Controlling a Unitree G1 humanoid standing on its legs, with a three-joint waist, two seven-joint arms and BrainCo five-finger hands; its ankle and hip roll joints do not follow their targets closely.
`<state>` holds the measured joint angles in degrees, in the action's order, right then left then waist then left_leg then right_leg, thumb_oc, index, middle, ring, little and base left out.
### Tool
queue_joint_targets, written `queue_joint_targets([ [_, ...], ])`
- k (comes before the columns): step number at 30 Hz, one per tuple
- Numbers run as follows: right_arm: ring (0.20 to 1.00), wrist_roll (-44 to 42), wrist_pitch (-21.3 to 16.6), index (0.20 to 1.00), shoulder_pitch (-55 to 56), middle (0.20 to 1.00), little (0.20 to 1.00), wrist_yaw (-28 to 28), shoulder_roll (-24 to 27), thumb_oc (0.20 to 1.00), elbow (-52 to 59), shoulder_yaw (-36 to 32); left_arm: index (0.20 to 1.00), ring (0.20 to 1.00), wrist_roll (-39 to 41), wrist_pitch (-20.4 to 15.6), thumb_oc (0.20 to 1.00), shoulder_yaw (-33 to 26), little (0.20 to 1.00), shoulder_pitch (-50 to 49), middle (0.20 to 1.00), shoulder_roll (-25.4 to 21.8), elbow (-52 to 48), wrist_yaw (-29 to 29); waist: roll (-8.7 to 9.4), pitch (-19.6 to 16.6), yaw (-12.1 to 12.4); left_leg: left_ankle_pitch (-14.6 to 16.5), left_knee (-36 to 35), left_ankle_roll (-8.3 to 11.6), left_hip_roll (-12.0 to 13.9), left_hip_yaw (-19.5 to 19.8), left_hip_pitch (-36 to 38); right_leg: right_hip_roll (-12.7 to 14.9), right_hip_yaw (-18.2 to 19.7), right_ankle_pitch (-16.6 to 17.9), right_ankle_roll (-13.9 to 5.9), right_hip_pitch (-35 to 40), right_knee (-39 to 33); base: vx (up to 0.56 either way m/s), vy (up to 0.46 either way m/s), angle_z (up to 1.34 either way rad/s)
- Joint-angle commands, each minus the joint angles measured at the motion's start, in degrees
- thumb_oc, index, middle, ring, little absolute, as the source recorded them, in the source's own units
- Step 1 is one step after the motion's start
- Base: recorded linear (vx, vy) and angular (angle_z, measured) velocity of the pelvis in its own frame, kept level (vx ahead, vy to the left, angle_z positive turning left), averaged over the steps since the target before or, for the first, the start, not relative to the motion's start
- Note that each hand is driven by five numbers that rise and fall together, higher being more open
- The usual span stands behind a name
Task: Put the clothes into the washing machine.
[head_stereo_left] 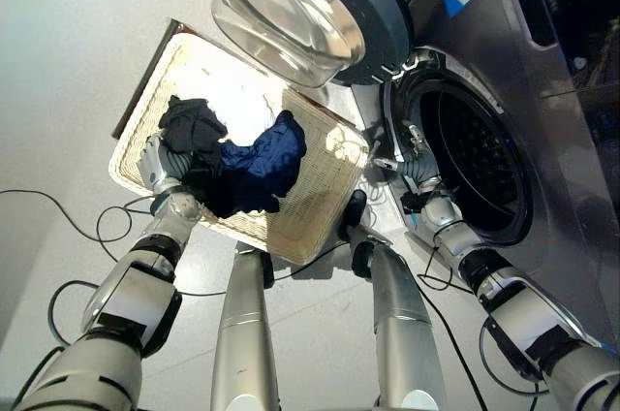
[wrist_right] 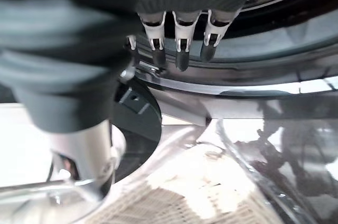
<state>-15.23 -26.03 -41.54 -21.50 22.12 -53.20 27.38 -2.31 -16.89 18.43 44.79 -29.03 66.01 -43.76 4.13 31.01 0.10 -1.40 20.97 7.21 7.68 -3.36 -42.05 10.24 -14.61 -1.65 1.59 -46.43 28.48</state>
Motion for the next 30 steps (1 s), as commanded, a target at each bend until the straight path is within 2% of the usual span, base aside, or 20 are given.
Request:
queue_joint_targets([
  [1,1.000,1.0,-2.6,1.000,1.7,1.000,1.000,-2.2,2.5,1.000,4.4,-2.9,0.200,0.200,2.7,-7.3,0.200,-3.4,0.200,-0.3,0.200,2.8,-2.7,-1.5,-4.32,-1.2,1.2,-0.7,-2.4,0.30,-3.5,-3.6,0.1,0.8,-1.3,-2.5,-7.37,1.8,2.0,0.00,0.000,0.00],
  [4,1.000,3.8,-1.6,1.000,2.8,1.000,1.000,-3.1,2.2,1.000,6.0,-3.0,0.200,0.200,4.3,-9.6,0.200,-3.2,0.200,-3.0,0.200,4.0,-7.5,1.4,-4.77,-1.2,1.5,-0.3,-3.2,-0.02,-3.8,-3.6,2.6,1.0,-1.4,-2.6,-7.69,3.9,1.4,0.01,0.006,0.01],
  [5,1.000,10.9,-0.2,1.000,3.9,1.000,1.000,-3.5,2.7,1.000,7.2,-2.7,0.200,0.200,8.8,-12.8,0.200,-3.3,0.200,-6.7,0.200,5.4,-12.5,6.7,-5.30,-1.2,1.9,0.2,-3.6,-0.51,-4.0,-3.8,5.3,1.4,-1.5,-2.4,-8.10,6.2,0.9,0.04,0.019,0.01],
  [9,1.000,12.8,1.0,1.000,4.4,1.000,1.000,-1.1,3.5,1.000,8.6,-1.9,0.200,0.200,11.0,-13.4,0.200,-3.1,0.200,-8.5,0.200,6.0,-15.9,9.6,-5.48,-1.2,2.2,0.4,-4.2,-0.71,-4.1,-4.0,6.7,1.6,-1.7,-2.3,-8.26,7.5,0.2,0.02,-0.001,0.00],
  [10,1.000,15.5,2.0,1.000,5.1,1.000,1.000,0.4,4.9,1.000,10.7,-0.8,0.200,0.200,14.5,-14.6,0.200,-2.2,0.200,-10.9,0.200,6.6,-21.5,13.4,-5.72,-1.2,2.7,0.7,-4.6,-1.12,-4.4,-4.1,8.3,2.0,-2.1,-2.1,-8.43,9.3,-0.6,0.04,-0.031,0.04],
  [13,1.000,17.6,2.2,1.000,5.3,1.000,1.000,1.6,6.3,1.000,12.7,0.4,0.200,0.200,18.1,-16.2,0.200,-1.4,0.200,-13.0,0.200,7.1,-25.6,17.7,-5.84,-1.2,3.3,1.0,-5.0,-1.56,-4.7,-4.0,9.6,2.2,-2.6,-2.0,-8.51,10.7,-1.2,0.04,-0.043,0.07],
  [14,1.000,18.7,2.3,1.000,4.8,1.000,1.000,1.5,7.0,1.000,14.2,1.1,0.200,0.200,20.4,-16.9,0.200,-0.8,0.200,-14.3,0.200,7.8,-28.6,22.6,-5.99,-1.2,3.8,1.3,-5.1,-1.90,-5.0,-3.9,10.3,2.5,-3.0,-2.0,-8.59,11.6,-1.3,0.05,-0.056,0.03],
  [17,1.000,18.1,2.6,1.000,3.6,1.000,1.000,2.3,7.5,1.000,16.6,1.3,0.200,0.200,23.5,-16.0,0.200,0.6,0.200,-16.1,0.200,7.9,-34.0,30.2,-6.29,-1.2,4.4,1.7,-5.2,-2.34,-5.5,-3.5,11.2,2.6,-3.3,-1.9,-8.62,12.7,-1.8,0.04,-0.056,0.06],
  [18,1.000,18.1,2.6,1.000,3.6,1.000,1.000,2.3,7.5,1.000,16.6,1.3,0.200,0.200,23.5,-16.0,0.200,0.6,0.200,-16.1,0.200,7.9,-34.1,30.2,-6.29,-1.2,4.4,1.7,-5.3,-2.34,-5.5,-3.5,11.2,2.6,-3.3,-1.9,-8.62,12.7,-1.8,0.02,-0.036,0.06],
  [21,1.000,18.2,1.8,1.000,2.5,1.000,1.000,4.6,7.9,1.000,17.4,1.7,0.200,0.200,25.6,-14.6,0.200,1.6,0.200,-16.2,0.200,7.6,-36.4,35.0,-6.53,-1.2,4.6,1.8,-5.4,-2.62,-5.7,-3.4,11.7,2.6,-3.2,-1.8,-8.60,13.1,-2.1,0.02,-0.019,0.04],
  [23,1.000,17.2,1.6,1.000,0.2,1.000,1.000,8.3,8.7,1.000,19.0,2.7,0.200,0.200,25.7,-12.2,0.200,3.1,0.200,-15.5,0.200,6.4,-38.9,38.9,-6.79,-1.2,4.9,1.9,-5.5,-2.70,-6.0,-3.3,11.9,2.7,-3.5,-1.7,-8.56,13.4,-2.2,0.03,-0.042,0.08],
  [26,1.000,15.4,2.7,1.000,-2.1,1.000,1.000,12.1,9.3,1.000,21.4,4.3,0.200,0.200,24.4,-9.8,0.200,4.9,0.200,-13.9,0.200,4.7,-40.2,41.4,-6.93,-1.2,4.9,1.8,-5.5,-2.73,-6.4,-3.3,11.8,2.6,-3.6,-1.4,-8.44,13.5,-2.6,0.01,-0.038,0.06],
  [28,1.000,13.7,4.8,1.000,-4.3,1.000,1.000,15.2,9.1,1.000,22.0,5.4,0.200,0.200,23.9,-8.4,0.200,5.7,0.200,-11.8,0.200,3.8,-40.0,43.4,-6.99,-1.2,5.0,1.6,-5.6,-2.72,-6.7,-3.3,11.8,2.5,-3.6,-1.2,-8.37,13.6,-3.1,0.00,-0.018,0.02],
  [30,1.000,13.1,5.7,1.000,-5.2,1.000,1.000,16.4,8.9,1.000,22.0,5.9,0.200,0.200,24.3,-7.7,0.200,6.1,0.200,-10.8,0.200,3.3,-39.9,44.3,-7.02,-1.2,4.9,1.5,-5.6,-2.73,-6.7,-3.3,11.8,2.5,-3.4,-1.1,-8.34,13.5,-3.1,0.00,0.000,0.00],
])
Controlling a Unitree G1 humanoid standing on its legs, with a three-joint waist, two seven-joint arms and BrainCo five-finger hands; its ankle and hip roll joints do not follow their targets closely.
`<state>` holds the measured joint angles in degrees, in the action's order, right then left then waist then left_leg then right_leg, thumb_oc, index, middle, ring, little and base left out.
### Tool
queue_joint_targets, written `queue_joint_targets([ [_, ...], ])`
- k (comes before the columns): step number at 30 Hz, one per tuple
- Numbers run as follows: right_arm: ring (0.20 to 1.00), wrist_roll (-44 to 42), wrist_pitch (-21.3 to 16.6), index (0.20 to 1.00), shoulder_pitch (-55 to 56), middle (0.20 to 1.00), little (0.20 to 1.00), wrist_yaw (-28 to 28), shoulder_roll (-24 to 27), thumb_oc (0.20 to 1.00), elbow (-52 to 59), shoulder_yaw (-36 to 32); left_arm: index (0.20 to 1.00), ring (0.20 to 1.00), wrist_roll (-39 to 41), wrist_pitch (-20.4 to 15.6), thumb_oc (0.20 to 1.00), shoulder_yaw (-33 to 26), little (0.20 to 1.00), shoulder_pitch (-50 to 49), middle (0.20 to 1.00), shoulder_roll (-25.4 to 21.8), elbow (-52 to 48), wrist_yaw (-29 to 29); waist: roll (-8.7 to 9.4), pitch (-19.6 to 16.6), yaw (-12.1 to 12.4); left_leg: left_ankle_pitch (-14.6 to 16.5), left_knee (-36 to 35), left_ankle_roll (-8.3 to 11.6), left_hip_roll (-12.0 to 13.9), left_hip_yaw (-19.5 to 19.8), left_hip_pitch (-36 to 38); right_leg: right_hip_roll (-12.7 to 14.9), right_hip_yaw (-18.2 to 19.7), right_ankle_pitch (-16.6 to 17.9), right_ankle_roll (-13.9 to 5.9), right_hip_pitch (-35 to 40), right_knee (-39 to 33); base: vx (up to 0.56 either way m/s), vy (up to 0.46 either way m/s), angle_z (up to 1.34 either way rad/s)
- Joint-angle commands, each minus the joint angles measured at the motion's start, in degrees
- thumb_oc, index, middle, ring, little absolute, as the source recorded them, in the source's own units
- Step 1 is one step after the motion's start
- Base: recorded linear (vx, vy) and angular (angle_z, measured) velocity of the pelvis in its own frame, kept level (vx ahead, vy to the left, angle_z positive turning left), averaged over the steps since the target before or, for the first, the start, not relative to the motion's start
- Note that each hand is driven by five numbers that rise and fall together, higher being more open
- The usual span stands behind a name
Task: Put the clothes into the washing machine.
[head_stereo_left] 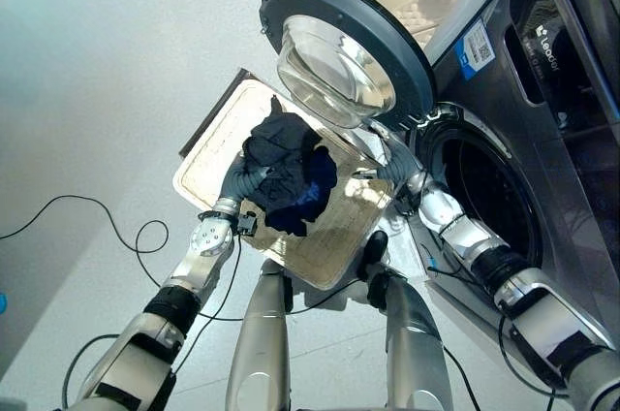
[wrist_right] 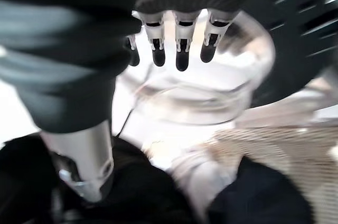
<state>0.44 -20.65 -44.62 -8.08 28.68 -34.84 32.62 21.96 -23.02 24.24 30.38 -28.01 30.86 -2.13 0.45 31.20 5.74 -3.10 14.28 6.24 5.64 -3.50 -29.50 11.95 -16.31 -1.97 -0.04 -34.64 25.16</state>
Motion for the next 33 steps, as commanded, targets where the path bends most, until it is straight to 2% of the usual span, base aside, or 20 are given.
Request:
queue_joint_targets([
  [1,1.000,-3.9,1.6,1.000,-4.0,1.000,1.000,4.9,1.8,1.000,2.9,1.7,0.200,0.200,0.8,-0.6,0.200,0.9,0.200,5.4,0.200,2.1,-4.3,4.5,-3.44,-1.4,-0.7,3.1,1.0,-1.78,-4.8,-3.2,-0.8,0.8,-1.7,-0.7,-6.61,1.7,0.1,0.00,0.000,0.00],
  [2,1.000,-5.9,3.2,1.000,-5.6,1.000,1.000,7.6,1.0,1.000,2.1,2.7,0.200,0.200,1.4,0.2,0.200,1.7,0.200,7.2,0.200,1.9,-3.8,6.4,-3.48,-1.4,-0.7,2.9,1.1,-1.72,-4.9,-3.1,-0.9,0.7,-1.5,-0.6,-6.50,1.5,-0.1,0.00,0.000,0.00],
  [4,1.000,-7.3,4.3,1.000,-6.6,1.000,1.000,9.5,0.3,1.000,1.4,3.4,0.200,0.200,1.2,0.3,0.200,2.3,0.200,8.3,0.200,2.0,-3.5,7.4,-3.47,-1.4,-0.7,2.9,1.2,-1.68,-5.0,-3.0,-1.1,0.5,-1.3,-0.4,-6.43,1.4,-0.3,0.00,0.000,0.00],
  [8,1.000,-10.6,6.5,1.000,-8.9,1.000,1.000,17.5,-1.9,1.000,-3.3,5.6,0.200,0.200,-0.3,1.2,0.200,4.6,0.200,12.0,0.200,2.3,-2.8,10.6,-3.64,-1.4,-0.7,2.5,1.3,-1.61,-5.2,-3.0,-1.7,0.3,-0.9,0.0,-6.17,1.0,-0.7,0.00,0.000,0.00],
  [16,1.000,-15.1,7.9,1.000,-10.8,1.000,1.000,23.0,-4.5,1.000,-9.0,7.3,0.200,0.200,-0.4,2.1,0.200,7.9,0.200,16.8,0.200,2.4,-1.2,15.9,-3.72,-1.4,-1.1,2.1,1.3,-1.67,-5.7,-2.8,-2.1,-0.6,0.2,0.7,-5.90,0.7,-1.6,0.00,0.000,0.00],
  [24,1.000,-15.2,8.7,1.000,-11.6,1.000,1.000,23.3,-7.0,1.000,-10.7,8.0,0.200,0.200,0.6,4.0,0.200,9.5,0.200,21.0,0.200,3.7,0.4,19.1,-3.50,-1.4,-2.0,1.6,1.4,-1.72,-6.0,-2.9,-2.7,-1.4,1.3,1.4,-5.86,0.3,-2.5,0.00,0.004,-0.01],
  [27,1.000,-17.4,8.2,1.000,-11.8,1.000,1.000,21.5,-7.9,1.000,-11.5,7.4,0.200,0.200,3.5,5.0,0.200,9.4,0.200,21.8,0.200,4.8,0.1,21.0,-3.52,-1.4,-2.2,1.4,1.3,-1.76,-6.2,-2.9,-3.2,-1.7,1.6,1.9,-5.80,-0.1,-3.1,0.00,0.011,-0.05],
  [33,1.000,-20.1,8.7,1.000,-12.2,1.000,1.000,18.2,-10.0,1.000,-12.0,5.7,0.200,0.200,4.2,6.6,0.200,9.2,0.200,21.6,0.200,6.9,-0.3,20.3,-3.64,-1.4,-2.2,1.6,1.1,-1.88,-6.6,-2.8,-3.5,-1.9,1.8,2.1,-5.91,-0.4,-3.6,0.00,0.000,-0.01],
])
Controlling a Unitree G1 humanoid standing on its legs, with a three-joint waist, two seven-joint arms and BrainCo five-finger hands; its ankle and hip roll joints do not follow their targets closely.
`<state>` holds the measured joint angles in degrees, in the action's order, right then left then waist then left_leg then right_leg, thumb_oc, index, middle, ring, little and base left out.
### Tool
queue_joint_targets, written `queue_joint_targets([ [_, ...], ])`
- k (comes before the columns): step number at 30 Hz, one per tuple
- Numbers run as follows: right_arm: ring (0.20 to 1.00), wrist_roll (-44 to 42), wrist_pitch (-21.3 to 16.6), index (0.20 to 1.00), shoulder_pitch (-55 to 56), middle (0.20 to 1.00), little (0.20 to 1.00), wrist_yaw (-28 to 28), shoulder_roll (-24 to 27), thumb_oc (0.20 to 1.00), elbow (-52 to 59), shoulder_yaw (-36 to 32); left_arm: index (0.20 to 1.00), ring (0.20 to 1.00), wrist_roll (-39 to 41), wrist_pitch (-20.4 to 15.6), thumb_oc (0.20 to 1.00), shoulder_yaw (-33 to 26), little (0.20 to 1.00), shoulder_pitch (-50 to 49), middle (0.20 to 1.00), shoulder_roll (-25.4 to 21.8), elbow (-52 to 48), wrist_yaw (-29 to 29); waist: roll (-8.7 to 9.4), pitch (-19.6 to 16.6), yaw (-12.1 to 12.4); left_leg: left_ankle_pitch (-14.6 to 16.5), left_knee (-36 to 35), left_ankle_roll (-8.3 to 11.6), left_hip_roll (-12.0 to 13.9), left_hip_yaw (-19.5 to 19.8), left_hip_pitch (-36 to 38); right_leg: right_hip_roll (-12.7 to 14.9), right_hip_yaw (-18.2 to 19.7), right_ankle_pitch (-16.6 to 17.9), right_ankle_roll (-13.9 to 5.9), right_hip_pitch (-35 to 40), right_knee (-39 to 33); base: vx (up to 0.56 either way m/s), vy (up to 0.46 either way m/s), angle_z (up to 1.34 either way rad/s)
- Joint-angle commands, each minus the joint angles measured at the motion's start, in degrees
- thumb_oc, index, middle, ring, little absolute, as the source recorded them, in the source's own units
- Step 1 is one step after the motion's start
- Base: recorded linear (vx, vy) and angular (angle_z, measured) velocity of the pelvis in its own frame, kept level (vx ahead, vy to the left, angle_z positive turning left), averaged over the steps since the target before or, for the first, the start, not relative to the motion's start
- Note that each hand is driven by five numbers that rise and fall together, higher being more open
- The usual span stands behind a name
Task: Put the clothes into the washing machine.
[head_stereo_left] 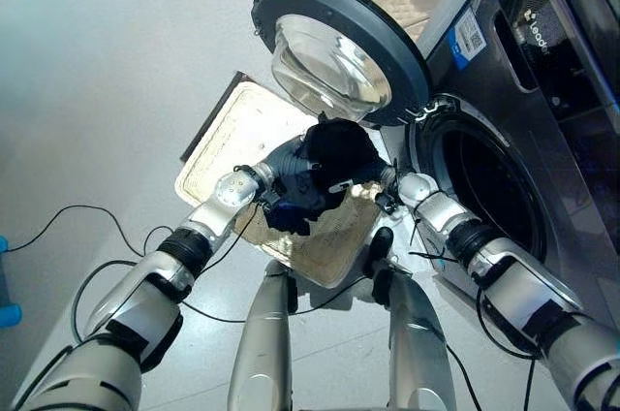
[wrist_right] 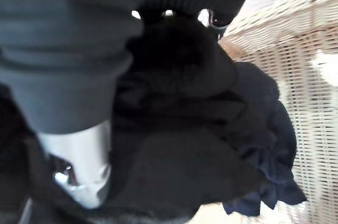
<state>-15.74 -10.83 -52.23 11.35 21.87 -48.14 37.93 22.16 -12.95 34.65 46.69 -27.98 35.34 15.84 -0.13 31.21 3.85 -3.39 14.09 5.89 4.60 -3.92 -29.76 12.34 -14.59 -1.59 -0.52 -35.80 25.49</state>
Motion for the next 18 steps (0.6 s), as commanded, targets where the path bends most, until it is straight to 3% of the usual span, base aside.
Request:
queue_joint_targets([
  [1,1.000,-4.1,-1.1,1.000,-4.5,1.000,1.000,-1.3,-3.3,1.000,1.4,0.1,0.200,0.200,4.0,-3.5,0.200,-1.3,0.200,5.3,0.200,7.0,-4.8,2.4,-3.05,-1.4,-0.3,1.9,1.3,-1.55,-5.6,-2.4,-3.2,-2.3,0.1,1.8,-5.46,0.8,-3.9,0.00,0.000,0.00],
  [6,1.000,-7.6,-0.8,1.000,-4.6,1.000,1.000,-1.9,-4.3,1.000,1.1,-1.8,0.200,0.200,5.7,-3.3,0.200,-1.3,0.200,4.8,0.200,8.3,-5.9,3.7,-3.12,-1.4,-0.5,1.8,0.8,-1.67,-5.9,-2.4,-3.3,-2.5,0.4,2.5,-5.61,0.7,-5.0,0.00,0.000,0.00],
  [7,0.944,-8.1,-1.0,0.944,-4.6,0.944,0.944,-1.8,-4.5,0.944,0.9,-1.9,0.200,0.200,5.7,-3.4,0.200,-1.3,0.200,4.6,0.200,8.4,-6.2,3.8,-3.16,-1.4,-0.5,1.8,0.7,-1.68,-5.9,-2.4,-3.3,-2.5,0.4,2.6,-5.63,0.7,-5.2,0.00,0.000,0.00],
  [8,0.219,-9.2,-1.2,0.219,-4.5,0.219,0.219,-1.8,-4.7,0.219,0.8,-2.2,0.200,0.200,5.7,-3.5,0.200,-1.3,0.200,4.4,0.200,8.7,-6.8,3.6,-3.24,-1.4,-0.6,1.7,0.4,-1.70,-5.9,-2.5,-3.2,-2.6,0.4,2.7,-5.67,0.7,-5.5,-0.01,0.031,-0.01],
  [18,0.200,-14.4,-2.5,0.200,-4.3,0.200,0.200,-2.1,-5.8,0.200,0.7,-4.2,0.200,0.200,4.4,-2.1,0.200,-0.7,0.200,4.5,0.200,8.8,-8.1,2.7,-3.35,-1.4,-1.2,1.8,0.0,-1.89,-6.3,-2.9,-3.1,-3.0,1.3,3.7,-6.04,0.7,-7.1,-0.01,0.008,-0.04],
])
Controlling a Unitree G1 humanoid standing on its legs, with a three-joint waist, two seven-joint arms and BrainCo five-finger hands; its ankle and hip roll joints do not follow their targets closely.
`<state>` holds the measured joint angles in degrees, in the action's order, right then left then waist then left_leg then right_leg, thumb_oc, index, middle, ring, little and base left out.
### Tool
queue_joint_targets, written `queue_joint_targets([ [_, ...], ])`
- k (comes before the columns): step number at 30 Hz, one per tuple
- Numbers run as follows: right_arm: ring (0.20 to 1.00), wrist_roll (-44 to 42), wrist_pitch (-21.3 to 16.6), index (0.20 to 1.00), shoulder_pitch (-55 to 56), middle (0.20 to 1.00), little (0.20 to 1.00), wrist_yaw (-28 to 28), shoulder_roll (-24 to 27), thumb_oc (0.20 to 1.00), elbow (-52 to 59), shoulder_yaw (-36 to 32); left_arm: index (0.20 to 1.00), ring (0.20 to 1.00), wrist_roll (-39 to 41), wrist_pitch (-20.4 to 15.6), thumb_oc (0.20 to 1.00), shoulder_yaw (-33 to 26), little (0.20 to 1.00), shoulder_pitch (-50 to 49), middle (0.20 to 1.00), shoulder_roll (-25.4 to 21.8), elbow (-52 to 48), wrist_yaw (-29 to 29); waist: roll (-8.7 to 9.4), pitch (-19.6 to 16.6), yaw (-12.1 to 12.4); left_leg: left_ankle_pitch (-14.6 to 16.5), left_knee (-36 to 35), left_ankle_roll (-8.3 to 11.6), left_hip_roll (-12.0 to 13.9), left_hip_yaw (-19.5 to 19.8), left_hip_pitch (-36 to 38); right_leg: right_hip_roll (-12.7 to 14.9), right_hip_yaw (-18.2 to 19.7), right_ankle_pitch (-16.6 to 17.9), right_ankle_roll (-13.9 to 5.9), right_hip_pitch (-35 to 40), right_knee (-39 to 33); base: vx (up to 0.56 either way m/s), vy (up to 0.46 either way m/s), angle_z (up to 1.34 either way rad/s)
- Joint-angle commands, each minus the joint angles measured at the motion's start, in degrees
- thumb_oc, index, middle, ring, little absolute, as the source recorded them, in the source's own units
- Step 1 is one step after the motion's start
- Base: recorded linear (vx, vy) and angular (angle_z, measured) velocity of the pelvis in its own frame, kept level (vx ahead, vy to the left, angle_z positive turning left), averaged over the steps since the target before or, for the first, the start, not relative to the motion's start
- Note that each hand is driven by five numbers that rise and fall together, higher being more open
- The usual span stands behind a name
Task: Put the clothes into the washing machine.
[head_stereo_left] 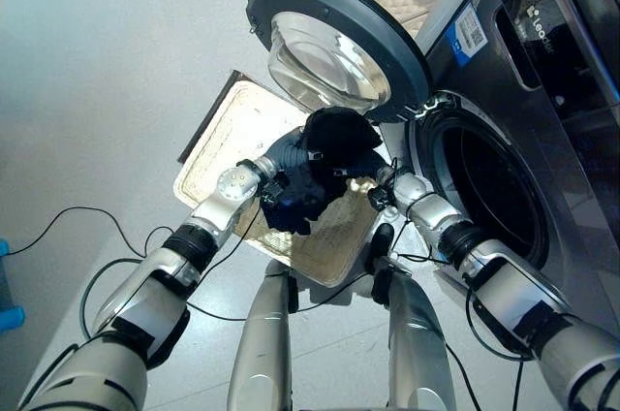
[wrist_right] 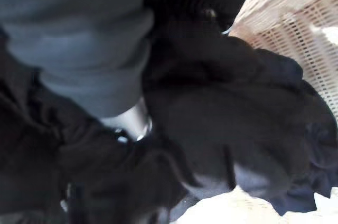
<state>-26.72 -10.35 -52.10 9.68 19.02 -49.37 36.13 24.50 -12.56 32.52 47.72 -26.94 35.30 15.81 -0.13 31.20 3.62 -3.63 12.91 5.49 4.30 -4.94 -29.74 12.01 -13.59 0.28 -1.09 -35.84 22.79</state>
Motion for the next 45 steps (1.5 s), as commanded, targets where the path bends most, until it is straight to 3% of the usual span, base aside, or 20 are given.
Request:
queue_joint_targets([
  [1,0.200,-3.5,-3.0,0.200,-4.5,0.200,0.200,-0.5,-2.9,0.200,2.0,-2.4,0.200,0.200,2.0,-2.4,0.200,1.5,0.200,3.5,0.200,7.7,-8.0,2.7,-3.33,-1.4,-1.0,2.1,1.1,-1.51,-6.0,-1.9,-3.2,-2.7,0.4,1.9,-5.48,0.7,-4.5,-0.01,-0.004,-0.07],
  [10,0.200,-8.0,-5.6,0.200,-3.8,0.200,0.200,-1.5,-4.1,0.200,1.0,-3.9,0.200,0.200,-0.4,-1.5,0.200,1.7,0.200,4.2,0.200,8.1,-5.8,1.1,-3.14,-1.4,-2.5,2.1,0.9,-1.35,-5.9,-2.9,-3.6,-3.6,1.7,3.0,-5.71,0.3,-6.5,-0.01,0.011,-0.12],
  [11,0.200,-9.0,-6.0,0.200,-3.7,0.200,0.200,-1.5,-4.2,0.200,0.9,-4.2,0.398,0.398,-1.0,-1.3,0.398,1.8,0.398,4.3,0.398,8.2,-5.5,0.6,-3.15,-1.4,-2.6,2.1,0.9,-1.33,-5.9,-3.1,-3.7,-3.7,1.8,3.1,-5.73,0.1,-6.6,-0.01,0.015,-0.11],
  [12,0.200,-9.0,-6.0,0.200,-3.7,0.200,0.200,-1.5,-4.2,0.200,0.9,-4.2,0.398,0.398,-1.0,-1.3,0.398,1.8,0.398,4.3,0.398,8.2,-5.5,0.6,-3.15,-1.4,-2.6,2.1,0.9,-1.33,-5.9,-3.1,-3.7,-3.7,1.8,3.1,-5.73,0.1,-6.6,-0.01,0.029,-0.12],
  [13,0.200,-10.9,-6.7,0.200,-3.3,0.200,0.200,-1.2,-4.4,0.200,0.7,-4.8,1.000,1.000,-2.6,-0.8,1.000,2.0,1.000,4.4,1.000,8.2,-4.7,0.2,-3.15,-1.4,-3.0,2.0,0.9,-1.28,-5.8,-3.4,-4.0,-3.9,2.2,3.3,-5.78,-0.2,-6.8,-0.01,0.028,-0.06],
  [22,0.200,-15.2,-11.0,0.200,-0.9,0.200,0.200,-1.1,-4.2,0.200,0.1,-6.8,1.000,1.000,-14.0,-1.5,1.000,4.0,1.000,5.3,1.000,6.5,-1.4,-6.4,-3.32,-1.4,-4.7,2.0,0.3,-1.01,-5.5,-4.7,-4.0,-4.5,3.3,3.7,-6.06,-0.6,-7.8,0.00,0.044,-0.15],
  [24,0.200,-17.2,-12.2,0.200,1.1,0.200,0.200,-0.8,-4.2,0.200,-1.8,-7.8,1.000,1.000,-19.7,-2.4,1.000,4.8,1.000,5.1,1.000,5.7,0.1,-11.1,-3.59,-1.4,-5.3,2.0,0.1,-0.84,-5.3,-5.4,-4.1,-4.6,3.6,3.7,-6.04,-0.8,-8.1,0.00,0.102,-0.11],
  [29,0.200,-20.5,-13.6,0.200,4.7,0.200,0.200,2.9,-3.9,0.200,-6.6,-10.0,1.000,1.000,-19.7,-4.1,1.000,3.4,1.000,3.7,1.000,6.3,3.1,-19.3,-4.69,-1.4,-6.6,1.9,-0.3,-0.67,-5.0,-7.1,-4.2,-4.7,4.4,3.5,-5.83,-1.5,-8.3,0.01,0.109,-0.20],
  [33,0.200,-24.6,-14.5,0.200,6.1,0.200,0.200,2.6,-3.5,0.200,-8.8,-12.4,1.000,1.000,-21.3,-5.5,1.000,1.9,1.000,3.2,1.000,7.1,5.8,-26.1,-5.65,-1.4,-7.5,1.8,-0.6,-0.39,-5.0,-8.0,-4.0,-4.8,5.1,3.4,-5.56,-1.8,-8.5,0.01,0.123,-0.16],
  [40,0.200,-32.0,-19.4,0.200,9.4,0.200,0.200,-2.2,-2.9,0.200,-11.5,-20.2,1.000,1.000,-17.6,-8.3,1.000,-4.0,1.000,0.1,1.000,9.9,8.3,-43.0,-7.95,-1.4,-8.8,1.8,-0.7,-0.14,-4.9,-10.0,-4.0,-4.8,6.4,2.5,-4.95,-2.9,-7.9,0.01,0.104,-0.12],
  [45,0.200,-33.5,-22.3,0.200,7.9,0.200,0.200,-5.7,-1.6,0.200,-12.4,-24.1,1.000,1.000,-15.9,-9.7,1.000,-6.6,1.000,-1.4,1.000,10.6,9.0,-48.1,-8.46,-1.4,-8.3,2.3,0.3,-0.09,-4.9,-10.0,-4.4,-4.2,5.7,2.0,-4.95,-3.3,-6.7,0.00,0.009,-0.04],
])
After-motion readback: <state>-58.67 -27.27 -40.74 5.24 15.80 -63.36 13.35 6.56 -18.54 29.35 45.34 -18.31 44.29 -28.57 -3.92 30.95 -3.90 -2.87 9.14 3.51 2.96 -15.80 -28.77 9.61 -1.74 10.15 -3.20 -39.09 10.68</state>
